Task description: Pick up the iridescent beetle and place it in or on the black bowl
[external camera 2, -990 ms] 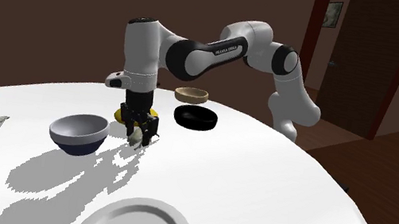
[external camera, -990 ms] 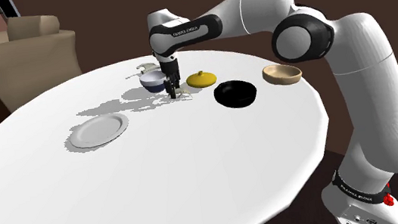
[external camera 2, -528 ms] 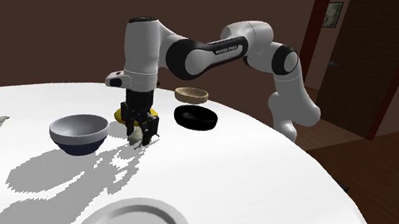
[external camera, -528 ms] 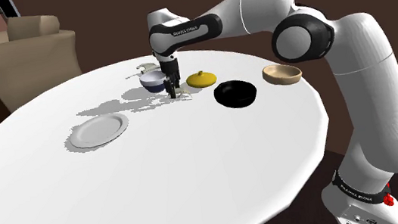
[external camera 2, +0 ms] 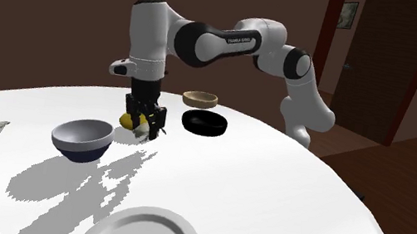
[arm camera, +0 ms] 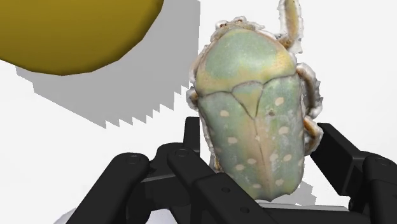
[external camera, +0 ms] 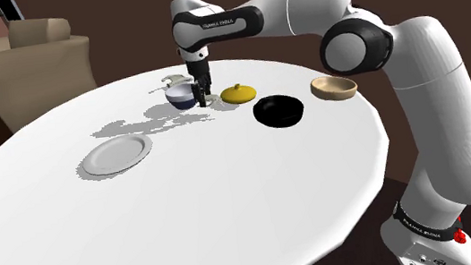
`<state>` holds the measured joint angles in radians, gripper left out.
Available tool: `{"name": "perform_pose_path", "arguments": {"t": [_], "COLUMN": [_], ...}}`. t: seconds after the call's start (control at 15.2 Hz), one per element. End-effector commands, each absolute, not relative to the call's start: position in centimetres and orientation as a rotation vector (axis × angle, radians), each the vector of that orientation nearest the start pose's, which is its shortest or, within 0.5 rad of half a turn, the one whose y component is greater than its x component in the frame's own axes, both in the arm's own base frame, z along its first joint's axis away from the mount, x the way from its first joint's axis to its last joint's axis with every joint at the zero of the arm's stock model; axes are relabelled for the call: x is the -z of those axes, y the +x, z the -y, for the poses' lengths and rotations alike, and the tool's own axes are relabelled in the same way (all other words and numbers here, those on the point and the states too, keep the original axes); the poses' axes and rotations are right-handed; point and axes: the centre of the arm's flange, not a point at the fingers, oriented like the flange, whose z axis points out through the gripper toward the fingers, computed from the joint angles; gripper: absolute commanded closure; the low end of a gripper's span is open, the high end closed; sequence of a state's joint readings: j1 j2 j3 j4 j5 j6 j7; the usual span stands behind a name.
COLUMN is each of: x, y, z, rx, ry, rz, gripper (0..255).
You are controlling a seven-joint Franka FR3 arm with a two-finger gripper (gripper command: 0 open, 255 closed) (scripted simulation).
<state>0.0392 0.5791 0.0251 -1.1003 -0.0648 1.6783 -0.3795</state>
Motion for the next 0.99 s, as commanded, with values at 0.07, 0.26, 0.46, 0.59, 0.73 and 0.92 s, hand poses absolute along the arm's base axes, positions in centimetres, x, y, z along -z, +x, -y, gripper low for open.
{"name": "perform_pose_path", "arguments": {"t": [0.07, 0.26, 0.46, 0.59, 0.73, 0.92], "x": [-50.2, -51.8, -53.4, -54.4, -55.5, -56.6], "y": [71.9, 71.9, 71.9, 71.9, 71.9, 71.9], "z": [-3.4, -3.4, -3.4, -3.4, -3.4, -3.4], "rx": [-0.015, -0.015, -0.015, -0.015, -0.015, -0.015], "ry": [-3.112, -3.112, -3.112, -3.112, -3.112, -3.112], "rz": [0.707, 0.707, 0.707, 0.707, 0.707, 0.707], "gripper": [255, 255, 255, 255, 255, 255]}}
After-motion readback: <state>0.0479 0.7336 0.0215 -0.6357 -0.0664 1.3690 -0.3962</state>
